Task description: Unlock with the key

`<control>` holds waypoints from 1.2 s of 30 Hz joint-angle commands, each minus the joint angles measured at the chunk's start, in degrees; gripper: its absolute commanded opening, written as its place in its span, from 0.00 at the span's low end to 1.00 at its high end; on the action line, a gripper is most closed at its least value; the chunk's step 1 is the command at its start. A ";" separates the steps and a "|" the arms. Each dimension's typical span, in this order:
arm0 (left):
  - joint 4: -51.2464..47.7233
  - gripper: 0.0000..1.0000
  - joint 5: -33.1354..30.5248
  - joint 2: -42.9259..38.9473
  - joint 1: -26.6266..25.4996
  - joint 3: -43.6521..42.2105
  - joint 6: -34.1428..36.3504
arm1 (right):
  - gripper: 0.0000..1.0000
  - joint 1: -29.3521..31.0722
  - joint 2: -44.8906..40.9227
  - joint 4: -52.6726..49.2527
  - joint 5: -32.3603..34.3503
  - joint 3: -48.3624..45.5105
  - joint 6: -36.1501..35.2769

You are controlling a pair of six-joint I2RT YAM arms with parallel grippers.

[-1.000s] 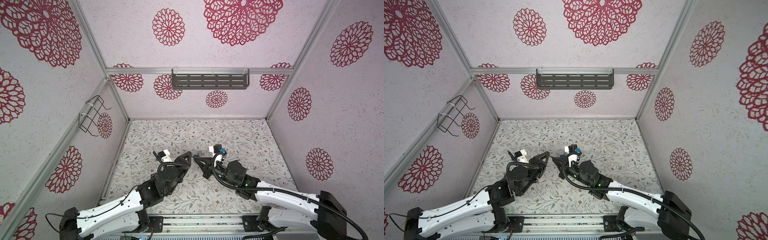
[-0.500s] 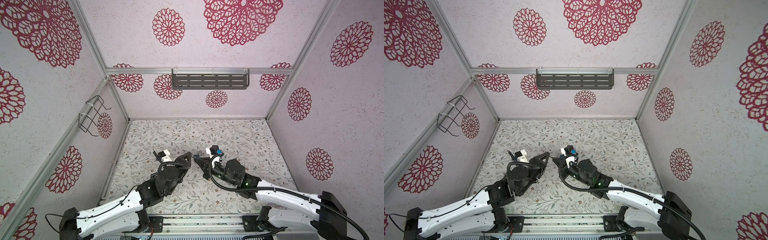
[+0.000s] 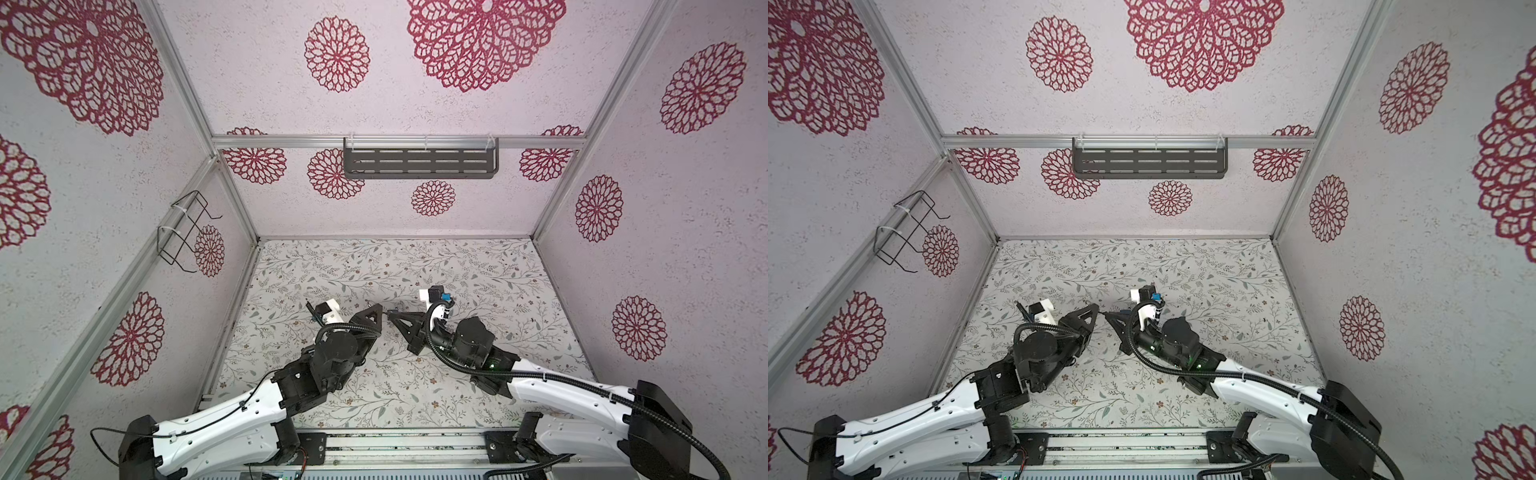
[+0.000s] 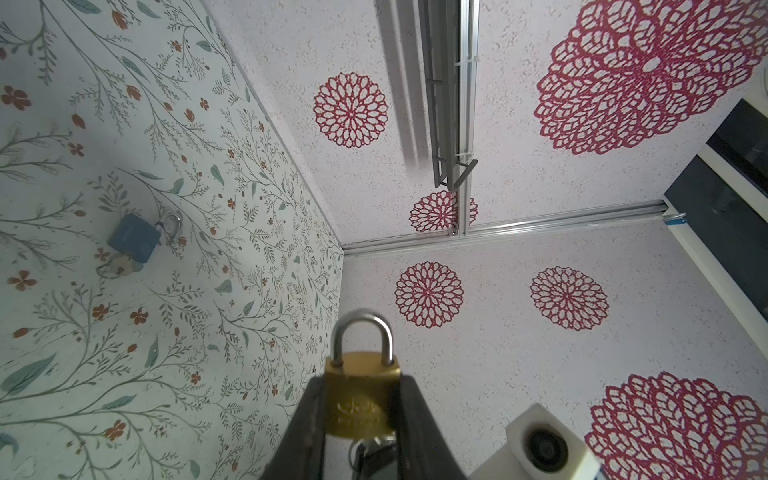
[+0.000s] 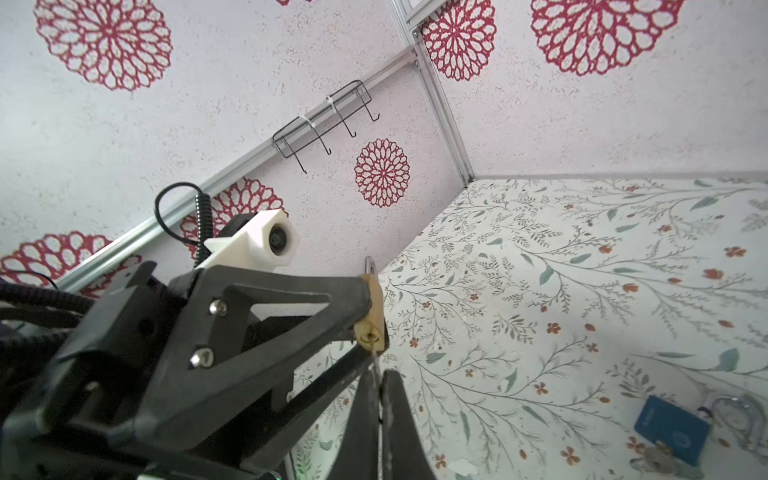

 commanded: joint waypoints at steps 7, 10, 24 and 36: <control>3.01 0.00 4.63 -0.28 -0.84 0.96 1.01 | 0.00 2.38 0.44 6.90 0.77 -0.69 -5.24; 3.34 0.00 5.07 0.22 -0.91 1.40 0.96 | 0.00 2.64 2.17 5.76 -2.02 0.54 -8.77; -0.82 0.00 1.23 -3.93 0.72 0.67 1.22 | 0.00 2.20 -6.62 4.51 6.53 -5.00 -7.80; 1.60 0.00 2.47 -1.65 1.01 1.15 1.38 | 0.00 2.77 -5.60 -0.29 3.41 -1.42 -6.67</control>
